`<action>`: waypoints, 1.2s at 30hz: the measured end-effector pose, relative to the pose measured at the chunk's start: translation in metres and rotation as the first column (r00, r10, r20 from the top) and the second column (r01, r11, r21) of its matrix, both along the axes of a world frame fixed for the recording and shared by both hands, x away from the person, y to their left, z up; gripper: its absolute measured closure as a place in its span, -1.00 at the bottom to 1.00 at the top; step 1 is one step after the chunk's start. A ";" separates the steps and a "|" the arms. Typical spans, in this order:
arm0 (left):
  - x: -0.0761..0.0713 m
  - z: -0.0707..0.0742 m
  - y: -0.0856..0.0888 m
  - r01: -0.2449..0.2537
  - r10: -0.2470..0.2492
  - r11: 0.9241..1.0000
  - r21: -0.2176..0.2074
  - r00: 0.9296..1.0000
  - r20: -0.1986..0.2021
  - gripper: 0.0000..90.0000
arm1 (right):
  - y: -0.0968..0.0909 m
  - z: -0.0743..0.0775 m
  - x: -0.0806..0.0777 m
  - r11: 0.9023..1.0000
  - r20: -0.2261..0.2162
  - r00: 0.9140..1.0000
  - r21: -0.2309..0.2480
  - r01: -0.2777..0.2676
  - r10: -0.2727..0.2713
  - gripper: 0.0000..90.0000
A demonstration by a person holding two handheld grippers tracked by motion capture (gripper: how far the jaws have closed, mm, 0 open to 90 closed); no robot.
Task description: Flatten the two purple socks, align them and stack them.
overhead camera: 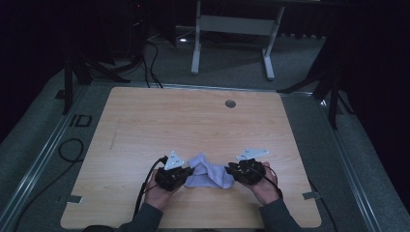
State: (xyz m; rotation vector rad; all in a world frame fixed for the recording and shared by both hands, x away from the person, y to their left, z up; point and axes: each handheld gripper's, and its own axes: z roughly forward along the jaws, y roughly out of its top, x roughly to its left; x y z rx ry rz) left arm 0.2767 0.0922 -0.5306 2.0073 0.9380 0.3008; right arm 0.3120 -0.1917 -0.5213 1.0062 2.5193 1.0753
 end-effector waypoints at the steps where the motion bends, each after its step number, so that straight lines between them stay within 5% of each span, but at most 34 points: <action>1: 0.000 0.000 0.000 -0.001 0.001 1.000 0.001 1.000 0.000 0.97 | -0.002 -0.004 0.003 1.000 -0.010 1.000 -0.002 0.011 -0.011 0.65; 12: 0.000 0.000 0.004 -0.009 0.009 1.000 0.002 1.000 -0.007 0.96 | -0.001 -0.028 0.016 0.999 -0.107 0.994 -0.034 0.024 -0.028 0.83; 36: -0.010 -0.016 0.018 -0.031 0.037 0.997 0.065 0.994 -0.098 0.96 | -0.004 -0.030 0.016 0.998 -0.119 0.991 -0.007 0.056 -0.056 0.97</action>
